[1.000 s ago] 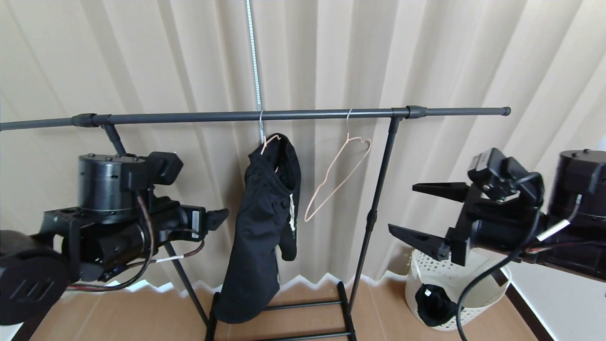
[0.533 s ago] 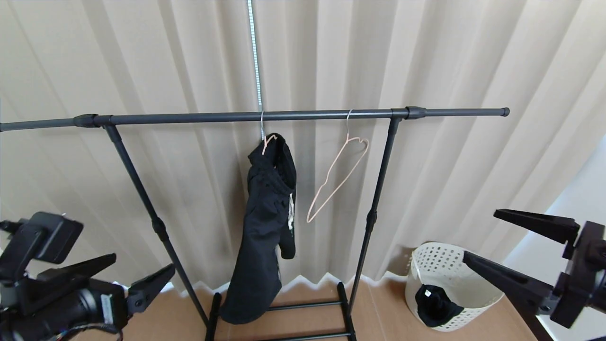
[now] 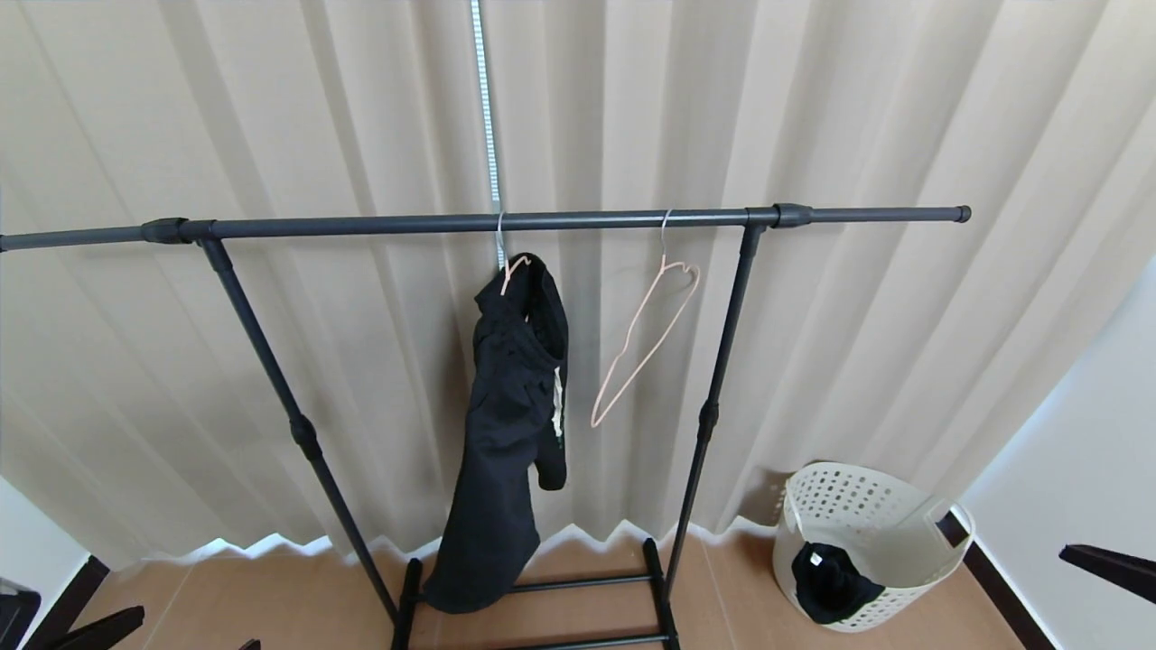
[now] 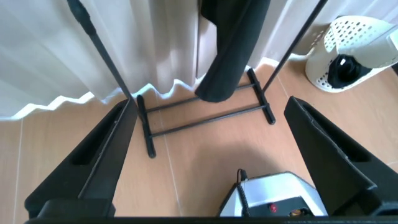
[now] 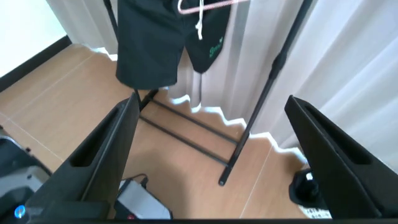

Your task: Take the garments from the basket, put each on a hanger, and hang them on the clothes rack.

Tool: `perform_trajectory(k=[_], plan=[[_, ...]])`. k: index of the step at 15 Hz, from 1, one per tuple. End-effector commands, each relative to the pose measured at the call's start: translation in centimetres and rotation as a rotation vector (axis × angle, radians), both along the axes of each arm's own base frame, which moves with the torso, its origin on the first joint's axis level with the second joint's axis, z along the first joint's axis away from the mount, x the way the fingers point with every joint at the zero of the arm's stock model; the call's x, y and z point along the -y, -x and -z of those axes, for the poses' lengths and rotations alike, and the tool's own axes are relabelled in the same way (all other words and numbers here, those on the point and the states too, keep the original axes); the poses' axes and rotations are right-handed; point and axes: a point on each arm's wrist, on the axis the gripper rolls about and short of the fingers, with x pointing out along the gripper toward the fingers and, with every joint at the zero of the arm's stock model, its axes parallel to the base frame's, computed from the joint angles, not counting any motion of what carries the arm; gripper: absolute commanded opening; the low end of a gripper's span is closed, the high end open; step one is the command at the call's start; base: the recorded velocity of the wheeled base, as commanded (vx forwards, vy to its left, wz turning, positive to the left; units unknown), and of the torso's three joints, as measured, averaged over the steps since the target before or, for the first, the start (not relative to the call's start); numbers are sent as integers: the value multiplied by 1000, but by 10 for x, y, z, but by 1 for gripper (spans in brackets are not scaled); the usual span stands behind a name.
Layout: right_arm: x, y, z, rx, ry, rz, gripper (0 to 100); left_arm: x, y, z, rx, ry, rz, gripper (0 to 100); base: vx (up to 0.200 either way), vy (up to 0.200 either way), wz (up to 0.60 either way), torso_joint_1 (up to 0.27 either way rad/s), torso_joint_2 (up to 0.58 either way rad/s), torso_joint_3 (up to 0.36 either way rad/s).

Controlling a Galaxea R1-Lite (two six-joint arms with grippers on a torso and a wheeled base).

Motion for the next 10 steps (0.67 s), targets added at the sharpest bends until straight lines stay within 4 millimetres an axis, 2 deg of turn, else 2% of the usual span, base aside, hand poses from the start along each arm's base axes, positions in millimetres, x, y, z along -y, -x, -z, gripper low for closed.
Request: perform_trajectory(k=[1, 2, 3, 4, 6, 10], plan=[[10, 23, 32, 11, -4, 12, 100, -5, 15, 12, 30, 12, 5, 100, 0, 0, 0, 0, 0, 0], [10, 24, 34, 11, -4, 12, 100, -6, 16, 12, 36, 14, 7, 100, 0, 0, 0, 0, 0, 0], [14, 31, 50, 10, 1, 48, 100, -8, 23, 13, 49, 26, 7, 100, 0, 0, 0, 0, 0, 0], [16, 34, 57, 17, 7, 93, 100, -12, 33, 19, 39, 25, 14, 100, 0, 0, 0, 0, 0, 0], [18, 39, 57, 61, -13, 109, 100, -15, 44, 27, 29, 44, 60, 100, 0, 0, 0, 0, 0, 0], [19, 40, 57, 76, -30, 194, 100, -18, 52, 29, 76, 40, 36, 100, 0, 0, 0, 0, 0, 0]])
